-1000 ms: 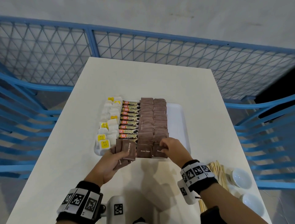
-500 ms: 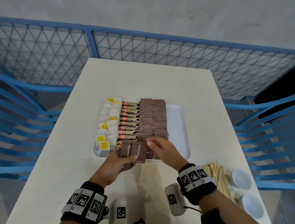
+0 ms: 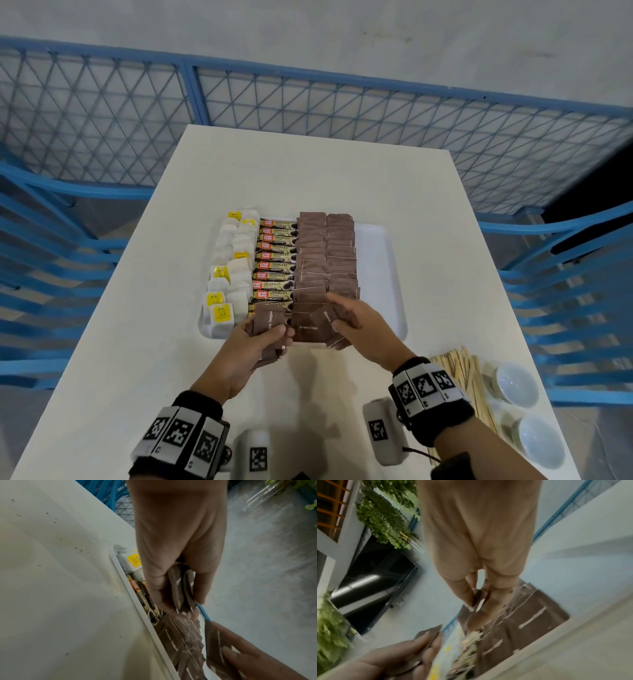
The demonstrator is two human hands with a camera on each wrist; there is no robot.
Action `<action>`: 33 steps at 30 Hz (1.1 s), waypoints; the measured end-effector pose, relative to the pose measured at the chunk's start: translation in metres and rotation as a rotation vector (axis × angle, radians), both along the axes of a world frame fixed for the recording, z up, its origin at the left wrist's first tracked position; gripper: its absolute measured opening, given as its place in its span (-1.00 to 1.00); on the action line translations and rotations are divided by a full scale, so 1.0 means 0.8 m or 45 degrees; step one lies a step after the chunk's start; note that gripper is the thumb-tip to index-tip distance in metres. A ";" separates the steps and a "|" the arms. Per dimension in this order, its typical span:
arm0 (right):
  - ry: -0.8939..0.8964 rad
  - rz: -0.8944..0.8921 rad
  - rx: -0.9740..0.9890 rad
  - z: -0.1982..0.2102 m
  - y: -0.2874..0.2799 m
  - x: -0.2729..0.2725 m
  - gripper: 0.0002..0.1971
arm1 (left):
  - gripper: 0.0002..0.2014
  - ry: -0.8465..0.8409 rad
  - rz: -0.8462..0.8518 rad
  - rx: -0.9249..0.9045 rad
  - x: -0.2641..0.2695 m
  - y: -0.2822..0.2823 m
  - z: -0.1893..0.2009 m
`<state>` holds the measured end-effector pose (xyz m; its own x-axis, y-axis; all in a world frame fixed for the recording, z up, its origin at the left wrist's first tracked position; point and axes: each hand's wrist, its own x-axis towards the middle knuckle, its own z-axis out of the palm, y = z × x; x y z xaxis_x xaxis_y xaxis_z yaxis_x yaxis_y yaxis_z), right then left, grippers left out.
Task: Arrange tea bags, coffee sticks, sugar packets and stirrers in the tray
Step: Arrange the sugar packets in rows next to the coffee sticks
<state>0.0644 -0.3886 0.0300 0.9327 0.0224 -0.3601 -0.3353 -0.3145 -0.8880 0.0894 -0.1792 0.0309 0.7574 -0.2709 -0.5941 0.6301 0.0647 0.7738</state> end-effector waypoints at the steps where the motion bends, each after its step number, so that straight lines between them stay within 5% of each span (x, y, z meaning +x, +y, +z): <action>1: -0.054 -0.009 -0.169 -0.002 -0.008 0.001 -0.45 | -0.88 0.014 0.010 -0.020 0.000 0.000 0.001; 4: -0.120 0.000 -0.561 -0.005 -0.028 0.003 -0.55 | -0.84 0.061 0.065 -0.084 0.001 -0.001 0.003; 11: -0.094 0.198 -0.720 -0.022 -0.035 0.003 -0.78 | -0.76 0.085 0.156 -0.143 0.000 -0.005 0.009; 23: -0.355 0.226 -1.130 -0.030 -0.016 -0.002 -0.48 | -0.77 0.092 0.029 -0.085 -0.001 -0.002 0.005; 26: -0.465 0.168 -0.955 -0.027 -0.005 0.001 -0.61 | -0.79 0.055 -0.014 -0.048 -0.002 -0.002 0.006; 30: -0.323 0.157 -0.417 -0.007 0.018 0.007 -0.76 | -0.80 0.032 -0.015 -0.025 -0.004 -0.005 0.006; 33: -0.225 0.110 -0.118 0.004 0.034 0.007 -0.69 | -0.79 0.001 -0.038 0.012 -0.004 -0.004 0.003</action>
